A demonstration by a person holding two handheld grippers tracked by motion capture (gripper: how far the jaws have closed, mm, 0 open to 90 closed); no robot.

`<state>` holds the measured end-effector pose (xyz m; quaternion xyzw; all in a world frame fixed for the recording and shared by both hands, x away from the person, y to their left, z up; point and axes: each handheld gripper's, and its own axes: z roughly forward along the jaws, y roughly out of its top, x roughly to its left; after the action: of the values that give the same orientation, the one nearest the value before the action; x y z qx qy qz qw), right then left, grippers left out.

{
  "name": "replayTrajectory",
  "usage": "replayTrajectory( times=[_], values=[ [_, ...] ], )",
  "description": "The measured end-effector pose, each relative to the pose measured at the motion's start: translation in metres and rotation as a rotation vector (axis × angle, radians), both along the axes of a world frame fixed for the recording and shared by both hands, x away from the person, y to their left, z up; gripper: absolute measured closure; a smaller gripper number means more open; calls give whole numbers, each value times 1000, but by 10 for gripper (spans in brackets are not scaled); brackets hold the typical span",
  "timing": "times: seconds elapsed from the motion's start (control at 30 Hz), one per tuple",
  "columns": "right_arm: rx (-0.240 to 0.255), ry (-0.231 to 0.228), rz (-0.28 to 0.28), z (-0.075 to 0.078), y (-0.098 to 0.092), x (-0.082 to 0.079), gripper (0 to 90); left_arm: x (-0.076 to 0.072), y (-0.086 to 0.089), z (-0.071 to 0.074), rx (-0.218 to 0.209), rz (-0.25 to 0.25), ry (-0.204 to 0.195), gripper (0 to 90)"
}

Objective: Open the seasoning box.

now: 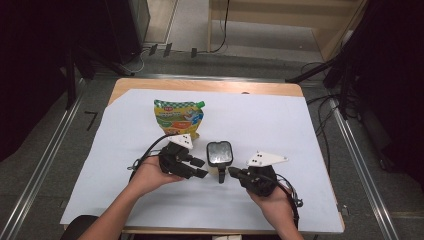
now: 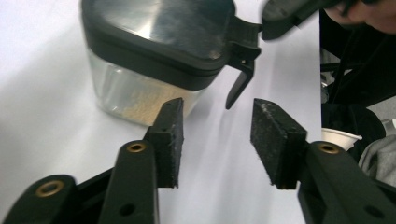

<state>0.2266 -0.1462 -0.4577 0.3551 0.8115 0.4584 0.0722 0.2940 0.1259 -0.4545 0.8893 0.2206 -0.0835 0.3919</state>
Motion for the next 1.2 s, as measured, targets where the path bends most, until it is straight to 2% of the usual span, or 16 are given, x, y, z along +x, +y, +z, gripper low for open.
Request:
replayTrajectory(
  times=[0.27, 0.5, 0.77, 1.03, 1.2],
  values=[
    [-9, 3, 42, -2, 15, -10, 900, 3, 5, -1, -16, 18, -8, 481],
    [-41, 28, 91, -15, 33, -9, 900, 6, 7, -3, -10, 39, -3, 446],
    [-67, 38, 70, -24, 43, -6, 900, 8, 9, -3, -21, 50, -3, 440],
    [-74, 41, 59, -27, 42, -4, 900, 9, 10, -3, -13, 53, -8, 431],
    [-86, 32, 45, -26, 40, -4, 900, 10, 11, -3, -15, 69, 2, 423]
  ],
)
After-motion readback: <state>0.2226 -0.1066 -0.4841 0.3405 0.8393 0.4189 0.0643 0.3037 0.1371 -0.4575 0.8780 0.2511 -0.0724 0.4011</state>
